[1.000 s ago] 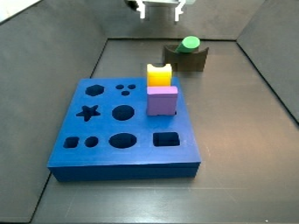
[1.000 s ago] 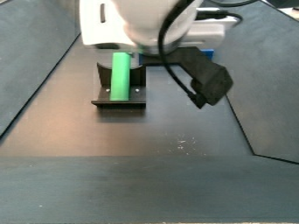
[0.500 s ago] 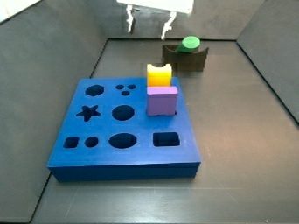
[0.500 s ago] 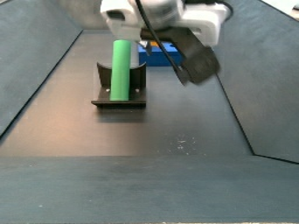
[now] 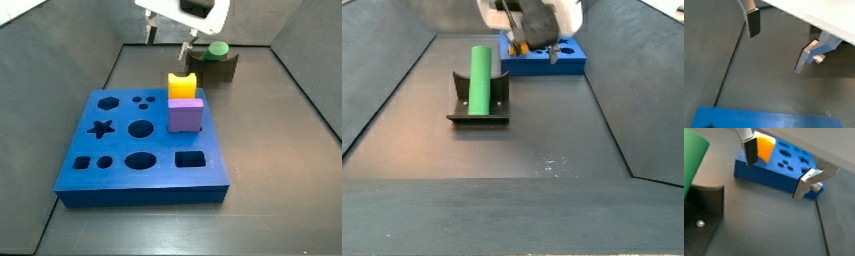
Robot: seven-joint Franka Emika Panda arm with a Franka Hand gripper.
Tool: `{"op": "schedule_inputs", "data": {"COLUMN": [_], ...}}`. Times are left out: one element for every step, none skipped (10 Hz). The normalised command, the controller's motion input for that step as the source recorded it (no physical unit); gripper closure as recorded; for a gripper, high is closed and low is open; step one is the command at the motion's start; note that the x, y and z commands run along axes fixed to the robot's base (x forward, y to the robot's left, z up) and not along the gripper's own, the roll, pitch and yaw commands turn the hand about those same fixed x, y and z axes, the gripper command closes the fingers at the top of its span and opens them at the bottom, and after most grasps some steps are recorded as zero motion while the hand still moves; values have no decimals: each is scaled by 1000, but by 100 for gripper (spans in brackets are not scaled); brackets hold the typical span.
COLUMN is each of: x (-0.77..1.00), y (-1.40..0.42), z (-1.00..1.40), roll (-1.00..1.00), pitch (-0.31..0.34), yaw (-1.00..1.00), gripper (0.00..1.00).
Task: Pick up the oval object. Move up. Place the oval object on the fixture. Regrasp the oval object. Move to above the board. Insert the oval object.
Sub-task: Regrasp the oval object.
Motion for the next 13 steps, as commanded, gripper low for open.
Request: {"op": "schedule_inputs", "data": {"x": [-42,-50,-51,-54,-50,-50,-50,-49,-48,-44,-38,-30,-25], "y": [-16,-5,-7,-14,-10,-10,-9,-6,-1,-7,-12,-11,-7], "z": [1,12,8,1,2,0,-8,-8,-1,10,12,0,-14], "roll": [1000,1000,1000,1000,1000,1000,989,965,941,924,914,910,883], "pitch": [-258,-272,-277,-277,-273,-258,-221,-174,-108,-22,129,273,388], "yaw": [-948,-954,-960,-968,-974,-990,-1000,-1000,-1000,-1000,-1000,-1000,-958], "gripper": [0,0,0,0,0,0,0,0,0,0,0,0,0]}}
